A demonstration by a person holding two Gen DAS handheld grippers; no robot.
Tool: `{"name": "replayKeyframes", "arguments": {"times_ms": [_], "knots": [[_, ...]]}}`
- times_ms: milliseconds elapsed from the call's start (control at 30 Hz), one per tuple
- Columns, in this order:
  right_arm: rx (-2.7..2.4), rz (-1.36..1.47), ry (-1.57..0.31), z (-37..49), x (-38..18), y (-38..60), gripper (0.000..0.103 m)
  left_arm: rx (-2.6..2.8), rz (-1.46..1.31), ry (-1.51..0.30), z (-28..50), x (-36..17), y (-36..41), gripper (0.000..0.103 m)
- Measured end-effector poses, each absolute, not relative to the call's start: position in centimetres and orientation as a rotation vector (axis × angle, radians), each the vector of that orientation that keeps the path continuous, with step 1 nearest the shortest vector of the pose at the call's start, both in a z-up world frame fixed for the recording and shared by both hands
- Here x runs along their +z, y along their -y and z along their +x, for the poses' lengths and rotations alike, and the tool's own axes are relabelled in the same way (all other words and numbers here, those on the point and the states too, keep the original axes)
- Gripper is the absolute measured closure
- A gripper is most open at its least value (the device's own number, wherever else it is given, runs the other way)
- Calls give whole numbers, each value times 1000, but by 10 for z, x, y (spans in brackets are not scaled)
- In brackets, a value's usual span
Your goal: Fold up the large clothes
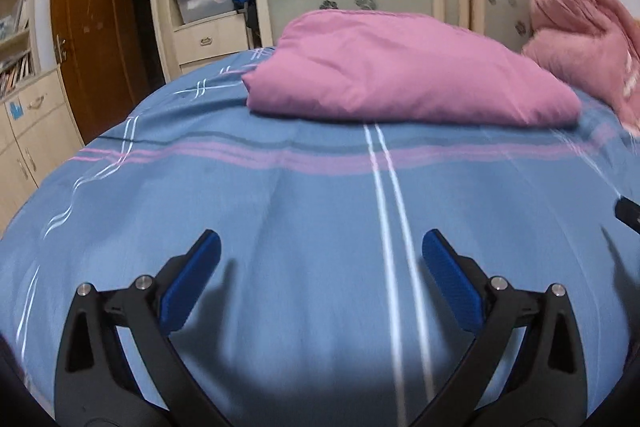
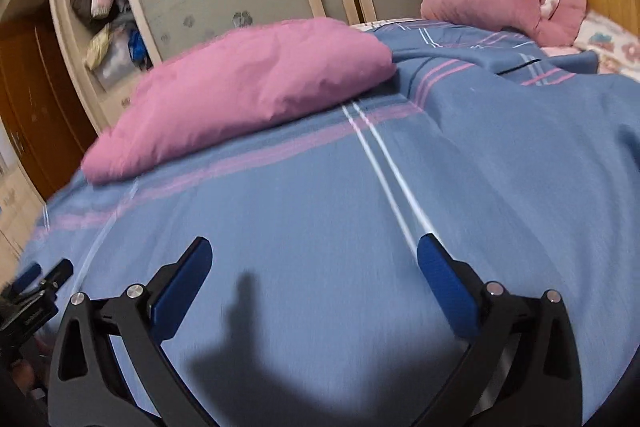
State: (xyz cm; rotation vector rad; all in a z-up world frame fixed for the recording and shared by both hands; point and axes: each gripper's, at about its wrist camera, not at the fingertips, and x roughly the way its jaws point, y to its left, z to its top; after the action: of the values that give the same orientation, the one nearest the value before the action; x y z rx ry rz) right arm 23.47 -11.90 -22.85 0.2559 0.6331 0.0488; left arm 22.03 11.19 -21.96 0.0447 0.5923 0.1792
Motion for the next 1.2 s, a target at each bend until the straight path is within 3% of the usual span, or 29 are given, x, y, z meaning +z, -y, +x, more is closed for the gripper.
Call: {"name": "replayKeyframes", "arguments": {"times_ms": [267,500,633,800,1200], "knots": [[139,217,-746,157,-214,97,1,39,9,-679,129,-222,-79,2],[95,96,-796,123,-147,99,1,85,1,-672,74,-138,-84,2],[80,73,-710,102,-99,99,1,171,75,-611,62,-82,-83,2],[103,50,-637,79,-50,91,1,138,-32,-658,62,-41,-90,2],[73,26,-576,63,-28,83,1,104,-48,-656,66,-29,-76,2]]}}
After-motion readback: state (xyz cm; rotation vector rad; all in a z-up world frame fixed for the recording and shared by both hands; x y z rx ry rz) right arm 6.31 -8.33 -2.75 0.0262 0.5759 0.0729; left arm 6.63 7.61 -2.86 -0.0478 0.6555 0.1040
